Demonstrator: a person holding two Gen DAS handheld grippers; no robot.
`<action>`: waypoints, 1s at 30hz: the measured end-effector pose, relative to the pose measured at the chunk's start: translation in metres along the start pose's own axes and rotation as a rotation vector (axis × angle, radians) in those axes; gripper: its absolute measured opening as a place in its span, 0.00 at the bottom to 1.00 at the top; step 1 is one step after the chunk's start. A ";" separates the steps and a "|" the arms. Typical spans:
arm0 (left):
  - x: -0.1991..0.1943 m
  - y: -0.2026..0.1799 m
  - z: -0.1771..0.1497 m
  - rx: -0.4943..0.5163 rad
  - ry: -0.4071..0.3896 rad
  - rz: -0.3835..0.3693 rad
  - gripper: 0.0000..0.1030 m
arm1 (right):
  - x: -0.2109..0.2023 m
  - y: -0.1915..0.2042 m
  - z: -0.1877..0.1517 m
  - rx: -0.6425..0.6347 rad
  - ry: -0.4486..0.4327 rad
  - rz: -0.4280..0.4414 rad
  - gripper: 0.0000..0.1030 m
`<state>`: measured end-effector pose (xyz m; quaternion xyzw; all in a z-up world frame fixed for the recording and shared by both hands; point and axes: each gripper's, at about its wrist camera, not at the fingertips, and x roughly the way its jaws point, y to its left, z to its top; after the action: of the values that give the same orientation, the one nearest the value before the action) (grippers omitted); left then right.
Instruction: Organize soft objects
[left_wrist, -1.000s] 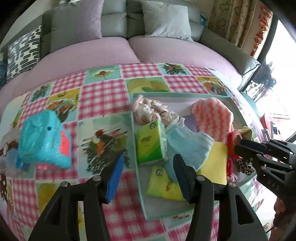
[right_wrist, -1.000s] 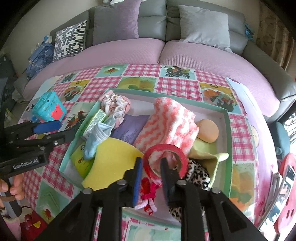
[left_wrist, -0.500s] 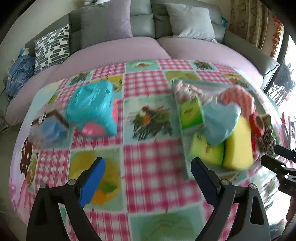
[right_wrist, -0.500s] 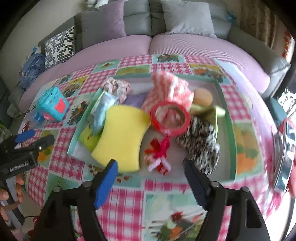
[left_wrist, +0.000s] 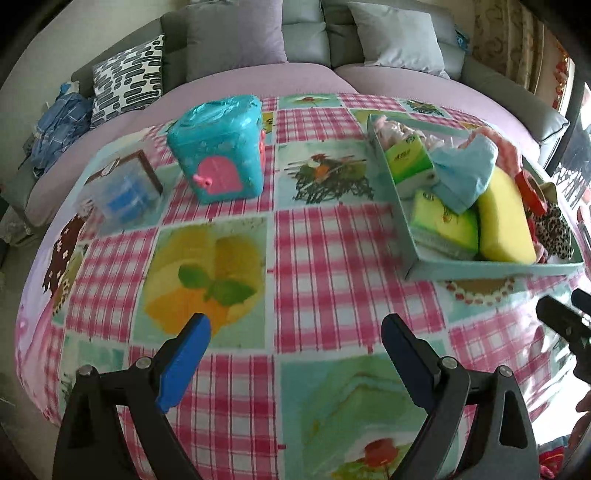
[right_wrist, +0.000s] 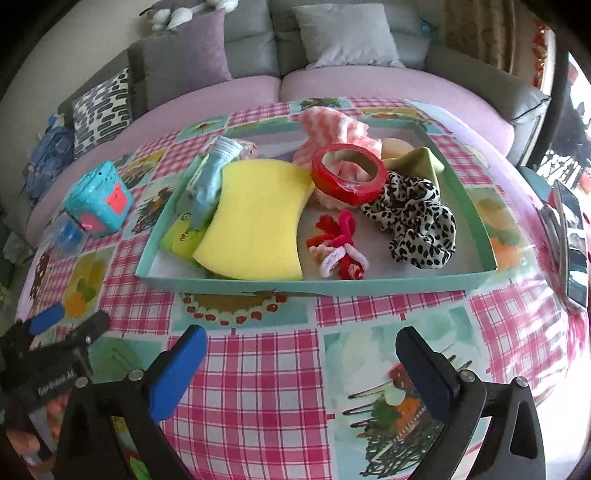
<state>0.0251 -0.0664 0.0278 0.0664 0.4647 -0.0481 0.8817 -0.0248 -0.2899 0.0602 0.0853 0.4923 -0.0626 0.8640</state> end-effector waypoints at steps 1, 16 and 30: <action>-0.001 -0.001 -0.002 0.002 0.001 0.004 0.91 | 0.000 0.001 -0.002 0.004 -0.010 -0.008 1.00; -0.024 0.000 -0.009 -0.016 -0.089 0.116 0.91 | -0.004 0.023 -0.015 -0.017 -0.070 -0.063 1.00; -0.026 -0.004 -0.012 -0.007 -0.113 0.149 0.91 | -0.012 0.030 -0.020 -0.045 -0.118 -0.086 1.00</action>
<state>0.0001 -0.0678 0.0426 0.0946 0.4082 0.0156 0.9079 -0.0417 -0.2564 0.0635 0.0407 0.4452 -0.0935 0.8896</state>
